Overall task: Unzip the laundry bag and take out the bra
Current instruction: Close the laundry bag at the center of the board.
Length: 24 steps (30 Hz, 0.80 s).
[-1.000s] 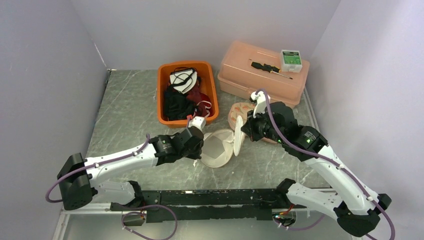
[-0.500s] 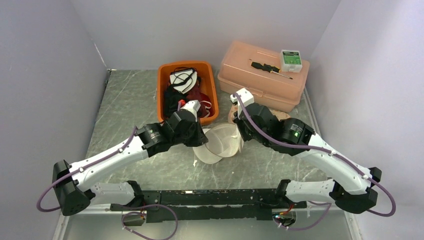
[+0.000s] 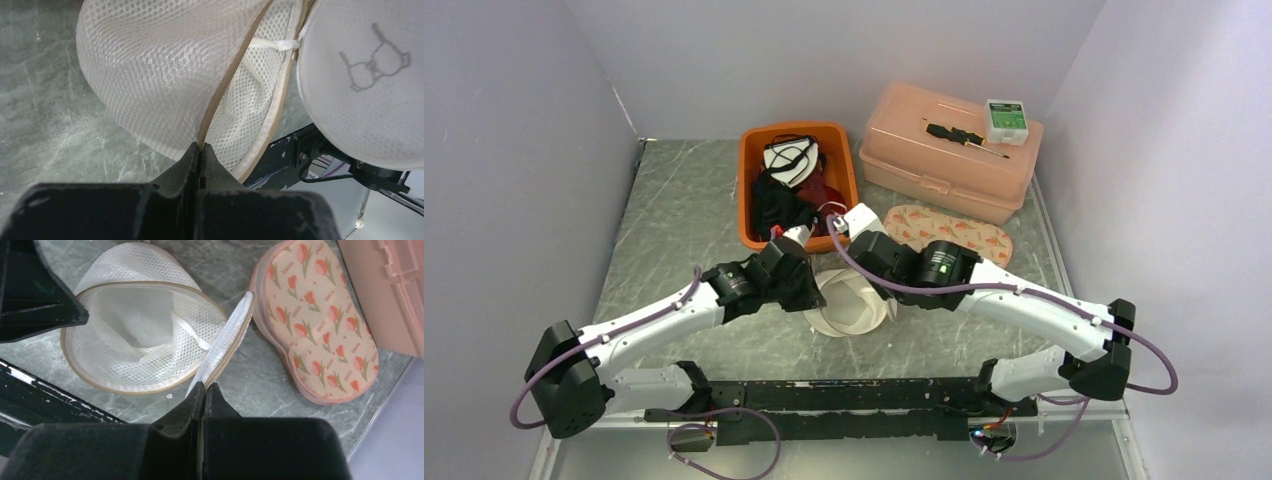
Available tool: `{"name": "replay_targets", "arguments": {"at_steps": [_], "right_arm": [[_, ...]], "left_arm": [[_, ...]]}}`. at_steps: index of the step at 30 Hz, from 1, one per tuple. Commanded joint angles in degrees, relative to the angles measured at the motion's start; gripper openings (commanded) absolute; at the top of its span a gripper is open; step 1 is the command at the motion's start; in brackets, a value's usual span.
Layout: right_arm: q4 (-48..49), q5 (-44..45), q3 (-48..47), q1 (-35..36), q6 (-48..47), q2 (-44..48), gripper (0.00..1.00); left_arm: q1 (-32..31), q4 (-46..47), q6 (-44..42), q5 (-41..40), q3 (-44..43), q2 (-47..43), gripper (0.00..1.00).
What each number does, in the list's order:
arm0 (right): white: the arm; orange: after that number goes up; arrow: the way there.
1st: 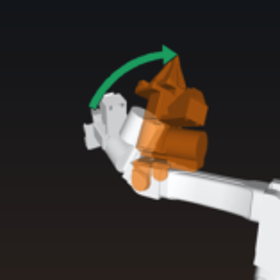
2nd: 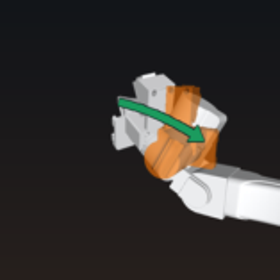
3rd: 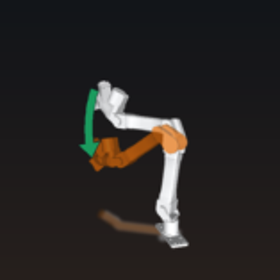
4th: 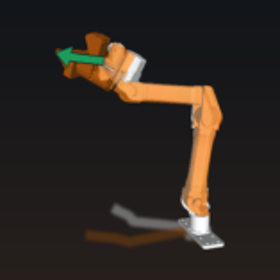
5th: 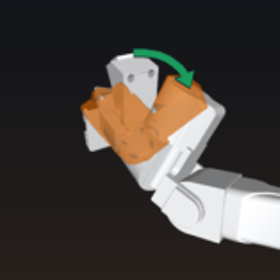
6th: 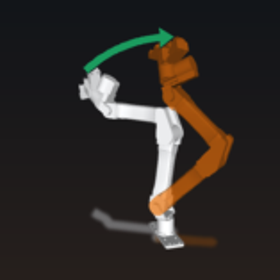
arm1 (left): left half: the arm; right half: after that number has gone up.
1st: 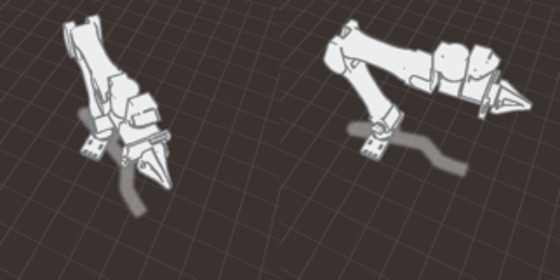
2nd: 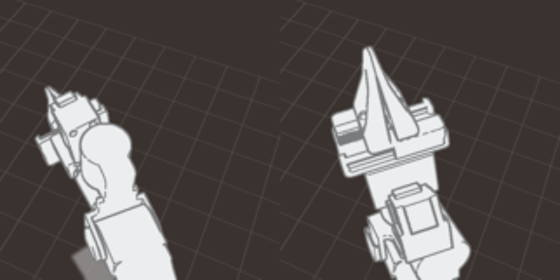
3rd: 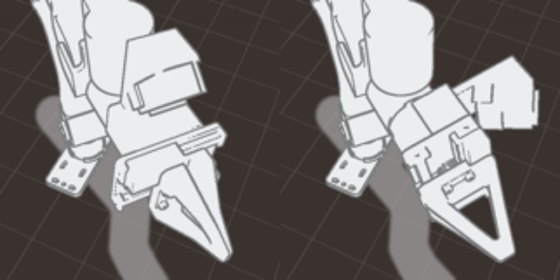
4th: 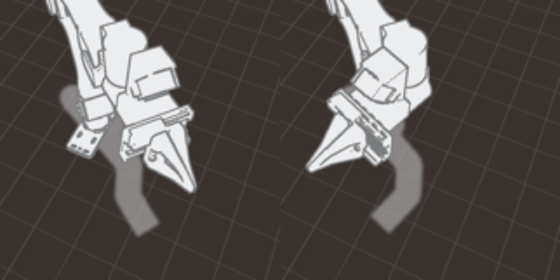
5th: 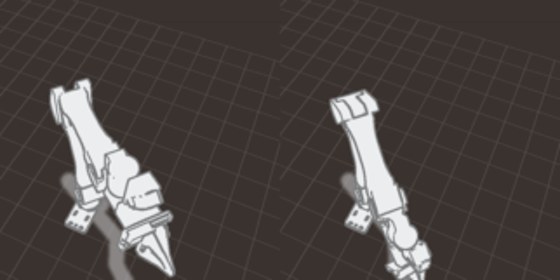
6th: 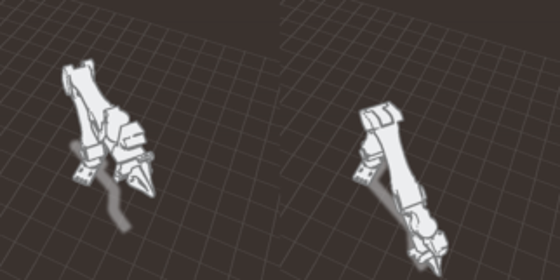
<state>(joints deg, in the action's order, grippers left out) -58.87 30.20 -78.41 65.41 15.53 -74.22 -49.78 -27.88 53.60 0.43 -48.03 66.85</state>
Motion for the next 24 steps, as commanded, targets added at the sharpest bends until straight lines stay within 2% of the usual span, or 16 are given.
{"name": "replay_targets", "arguments": {"at_steps": [1,8,11,24], "right_arm": [[1.1,2.1,-2.5,2.7,0.9,-2.5,0.0],[2.6,1.5,-6.2,5.3,1.5,-10.2,0.0],[5.9,-1.4,-6.0,5.5,1.8,-11.8,0.0],[22.5,-7.2,4.8,5.1,6.2,-13.3,0.0]], "left_arm": [[0.2,4.0,1.9,-0.3,1.2,-3.7,0.03],[0.3,3.6,2.3,-3.2,3.7,-8.4,0.03],[0.3,5.1,3.3,-2.8,6.0,-9.4,0.03],[0.4,8.3,6.5,-4.7,15.1,-14.3,0.03]]}}
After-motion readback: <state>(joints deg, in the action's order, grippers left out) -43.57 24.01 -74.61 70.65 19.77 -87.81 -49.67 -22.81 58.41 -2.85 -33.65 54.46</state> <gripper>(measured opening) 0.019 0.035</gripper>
